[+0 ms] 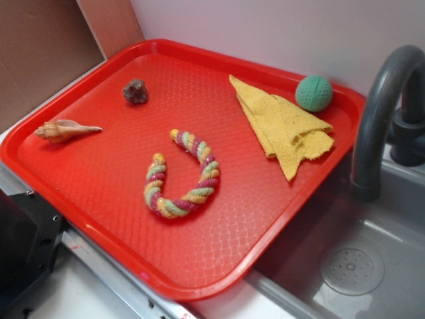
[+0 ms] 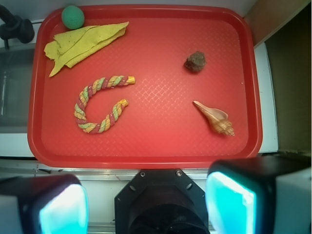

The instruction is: Grab the shell.

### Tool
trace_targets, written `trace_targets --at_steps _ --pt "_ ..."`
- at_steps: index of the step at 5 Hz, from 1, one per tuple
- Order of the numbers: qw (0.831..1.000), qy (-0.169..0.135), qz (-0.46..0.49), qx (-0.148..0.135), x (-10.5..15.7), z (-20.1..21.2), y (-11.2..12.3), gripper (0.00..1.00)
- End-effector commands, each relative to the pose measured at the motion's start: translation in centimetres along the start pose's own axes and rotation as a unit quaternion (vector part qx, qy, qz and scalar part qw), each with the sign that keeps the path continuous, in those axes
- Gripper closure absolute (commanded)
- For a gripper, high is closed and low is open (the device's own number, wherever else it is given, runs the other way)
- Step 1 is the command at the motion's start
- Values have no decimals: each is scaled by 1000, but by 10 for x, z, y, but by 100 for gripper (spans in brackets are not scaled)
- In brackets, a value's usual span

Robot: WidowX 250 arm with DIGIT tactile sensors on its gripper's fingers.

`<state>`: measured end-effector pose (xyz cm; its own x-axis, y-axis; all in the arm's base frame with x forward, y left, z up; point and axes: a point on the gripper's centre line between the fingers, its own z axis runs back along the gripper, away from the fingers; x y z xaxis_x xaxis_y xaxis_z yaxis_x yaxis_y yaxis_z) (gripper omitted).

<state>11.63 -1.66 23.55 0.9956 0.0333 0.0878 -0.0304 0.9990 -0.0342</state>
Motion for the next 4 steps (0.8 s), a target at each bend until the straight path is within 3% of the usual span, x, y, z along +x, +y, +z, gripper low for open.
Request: trace_targets --at_steps 1,2,3,4 --pt "1000 0 0 0 0 0 0 0" --pt "999 -21 -37 1 10 -21 30 0" --pt "995 -43 -75 44 16 -40 60 0" --pt "984 -74 -157 30 32 -60 90 0"
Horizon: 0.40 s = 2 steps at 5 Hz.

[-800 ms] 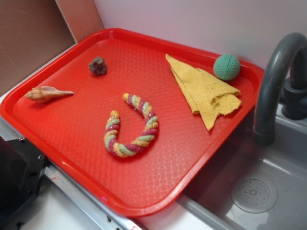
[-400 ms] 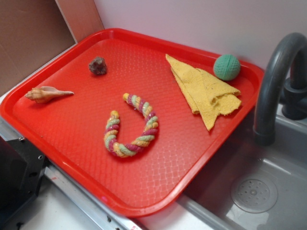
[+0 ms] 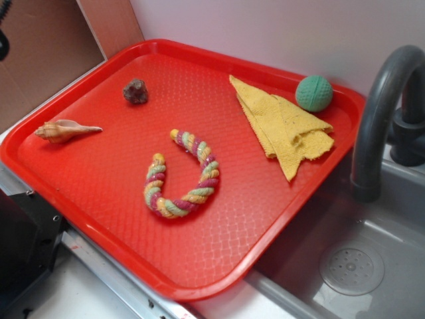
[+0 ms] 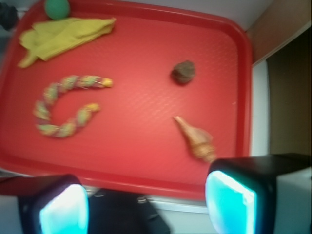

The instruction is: Grab the shell.

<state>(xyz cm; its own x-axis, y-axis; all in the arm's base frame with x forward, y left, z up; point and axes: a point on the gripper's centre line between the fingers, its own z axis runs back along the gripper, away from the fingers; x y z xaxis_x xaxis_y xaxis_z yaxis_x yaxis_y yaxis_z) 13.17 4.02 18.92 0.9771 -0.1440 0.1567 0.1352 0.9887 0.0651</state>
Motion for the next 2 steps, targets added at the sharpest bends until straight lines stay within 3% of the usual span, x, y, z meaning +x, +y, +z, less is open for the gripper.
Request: trace_targets --at_steps 1,2 --pt "992 -46 -120 9 17 -35 52 0" --pt "987 -47 -152 2 20 -55 65 0"
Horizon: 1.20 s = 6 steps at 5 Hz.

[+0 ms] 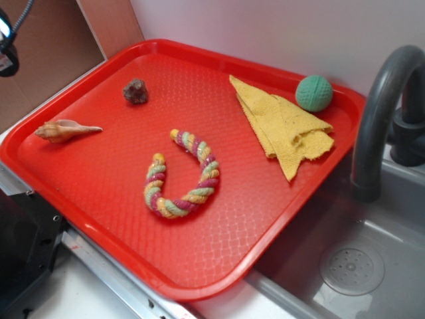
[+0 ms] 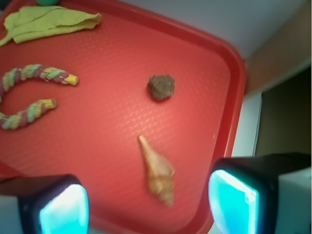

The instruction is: Grab the shell.

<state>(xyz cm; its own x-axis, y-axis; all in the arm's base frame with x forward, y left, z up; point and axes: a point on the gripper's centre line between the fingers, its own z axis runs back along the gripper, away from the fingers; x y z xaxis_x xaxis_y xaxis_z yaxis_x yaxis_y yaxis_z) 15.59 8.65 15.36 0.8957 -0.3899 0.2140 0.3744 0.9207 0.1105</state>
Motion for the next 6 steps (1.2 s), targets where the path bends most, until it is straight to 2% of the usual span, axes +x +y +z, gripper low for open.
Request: trace_targets --at_steps 1,2,3,4,5,6 --pt "999 13 -36 -1 -1 -33 24 0" --pt "998 42 -50 7 -4 -46 28 0" --pt "996 68 -63 3 -8 -62 19 0" --pt "994 79 -74 -19 -12 -78 12 0" --pt "990 113 -73 -31 -20 -97 2 0" --pt "988 139 -61 -28 -30 -111 8 0"
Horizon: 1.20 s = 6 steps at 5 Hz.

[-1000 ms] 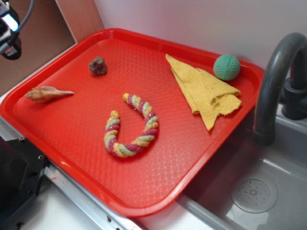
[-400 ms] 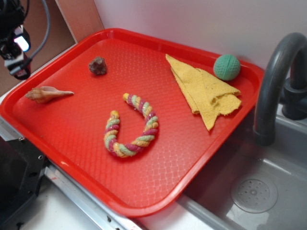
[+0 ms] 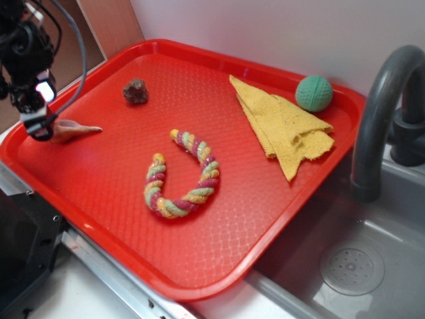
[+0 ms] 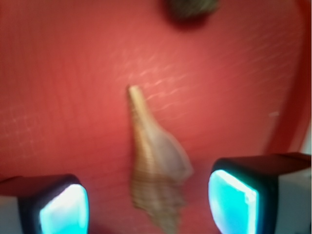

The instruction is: Grab the shell.

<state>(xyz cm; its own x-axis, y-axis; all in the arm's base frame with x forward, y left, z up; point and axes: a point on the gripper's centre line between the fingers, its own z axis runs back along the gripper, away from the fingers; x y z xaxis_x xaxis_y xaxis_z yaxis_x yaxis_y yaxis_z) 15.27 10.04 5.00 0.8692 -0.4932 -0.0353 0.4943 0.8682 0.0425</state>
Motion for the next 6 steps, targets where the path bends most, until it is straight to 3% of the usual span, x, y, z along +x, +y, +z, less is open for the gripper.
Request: trace_targets --at_steps 1,2,3,4,6 --pt "998 58 21 23 -3 -25 12 0" --pt "997 76 13 27 -4 -33 8 0" --pt "997 74 2 17 1 -40 2 0" --pt "998 67 -6 17 4 -41 -1 100" --pt "997 64 35 35 6 -29 7 100"
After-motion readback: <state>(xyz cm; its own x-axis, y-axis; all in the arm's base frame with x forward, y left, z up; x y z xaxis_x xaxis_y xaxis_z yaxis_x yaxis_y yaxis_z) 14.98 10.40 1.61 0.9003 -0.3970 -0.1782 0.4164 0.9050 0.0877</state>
